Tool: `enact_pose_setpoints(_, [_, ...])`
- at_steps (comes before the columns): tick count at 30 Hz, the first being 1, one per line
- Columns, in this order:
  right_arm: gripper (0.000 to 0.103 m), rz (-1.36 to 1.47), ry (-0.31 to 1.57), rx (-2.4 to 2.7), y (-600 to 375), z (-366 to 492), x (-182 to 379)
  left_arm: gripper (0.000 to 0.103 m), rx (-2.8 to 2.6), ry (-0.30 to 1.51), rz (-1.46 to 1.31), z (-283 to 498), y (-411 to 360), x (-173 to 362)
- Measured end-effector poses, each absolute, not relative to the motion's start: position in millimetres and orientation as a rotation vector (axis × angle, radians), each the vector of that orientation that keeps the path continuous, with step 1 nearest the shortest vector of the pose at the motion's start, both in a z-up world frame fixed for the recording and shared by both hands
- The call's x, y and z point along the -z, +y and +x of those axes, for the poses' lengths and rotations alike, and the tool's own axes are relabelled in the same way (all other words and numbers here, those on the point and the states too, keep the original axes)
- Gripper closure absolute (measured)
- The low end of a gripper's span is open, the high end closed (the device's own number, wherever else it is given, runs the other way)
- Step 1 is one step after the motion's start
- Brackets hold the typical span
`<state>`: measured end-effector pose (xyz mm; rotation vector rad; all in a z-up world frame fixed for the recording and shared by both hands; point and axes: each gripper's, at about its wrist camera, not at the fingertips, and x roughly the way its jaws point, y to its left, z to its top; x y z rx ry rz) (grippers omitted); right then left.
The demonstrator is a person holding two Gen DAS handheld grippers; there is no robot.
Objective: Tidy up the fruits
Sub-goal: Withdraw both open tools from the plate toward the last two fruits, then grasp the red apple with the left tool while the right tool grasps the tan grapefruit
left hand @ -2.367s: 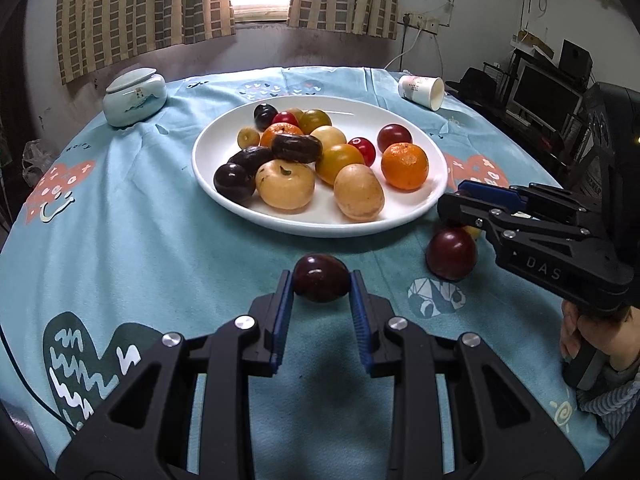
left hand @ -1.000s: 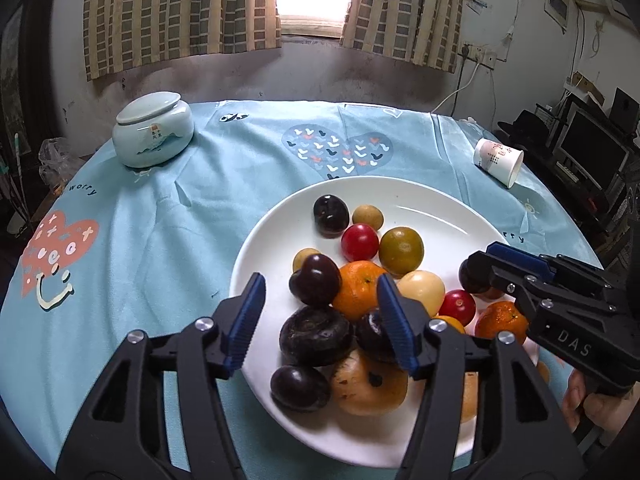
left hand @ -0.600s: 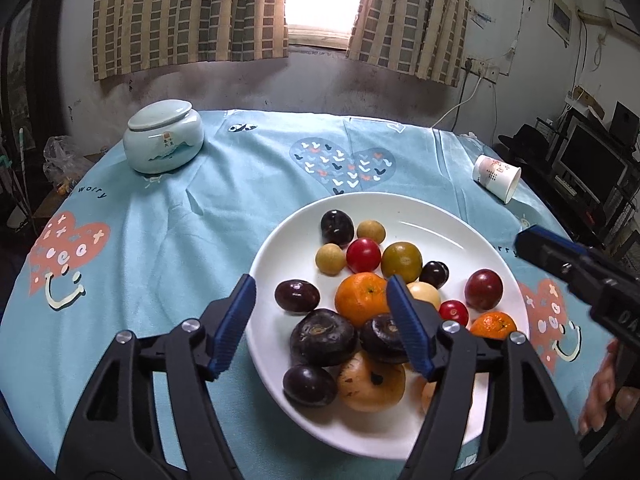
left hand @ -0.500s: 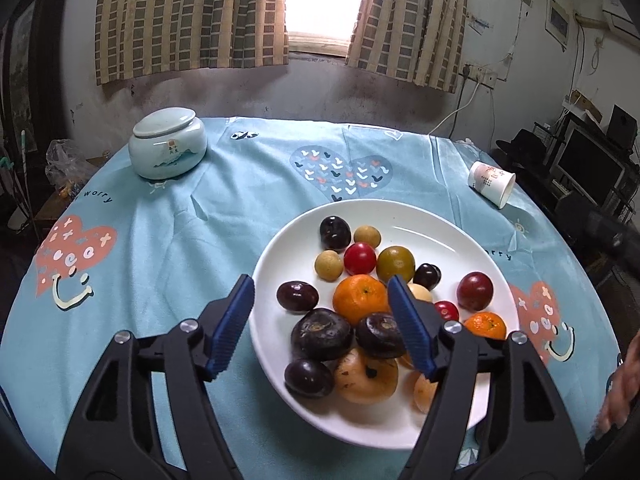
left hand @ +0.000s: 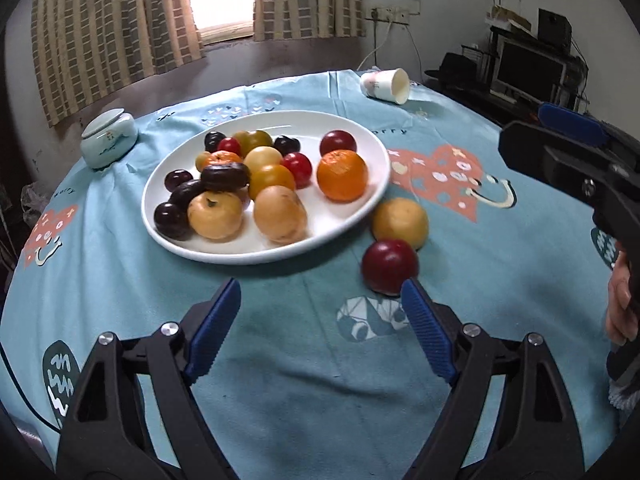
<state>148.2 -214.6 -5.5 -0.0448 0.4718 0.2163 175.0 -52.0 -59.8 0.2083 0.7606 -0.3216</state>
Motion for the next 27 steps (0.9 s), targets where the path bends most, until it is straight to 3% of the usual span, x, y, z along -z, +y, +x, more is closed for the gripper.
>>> enact_pose_setpoints(8, [0.001, 0.095, 0.522, -0.141, -239.8, 148.9, 15.1, 0.018, 0.363, 0.808, 0.178, 189.8, -74.6, 74.1])
enact_pose_setpoints(14, [0.001, 0.14, 0.534, -0.158, -242.6, 148.1, 16.9, 0.026, 0.375, 0.823, 0.184, 200.3, -85.0, 82.2])
enact_pose_setpoints(16, [0.001, 0.146, 0.552, -0.157, -242.9, 150.4, 19.6, 0.044, 0.39, 0.839, 0.179, 203.2, -86.8, 84.5])
enact_pose_setpoints(19, [0.001, 0.145, 0.569, -0.156, -242.0, 154.2, 22.3, 0.056, 0.422, 0.869, 0.158, 208.8, -88.2, 87.5])
enact_pose_setpoints(21, [0.001, 0.142, 0.579, -0.15, -241.8, 156.3, 25.0, 0.061, 0.435, 0.882, 0.165, 209.5, -90.5, 89.8])
enact_pose_setpoints(27, [0.001, 0.139, 0.619, -0.165, -238.8, 163.6, 36.7, 0.062, 0.411, 0.868, 0.182, 198.5, -78.7, 86.4])
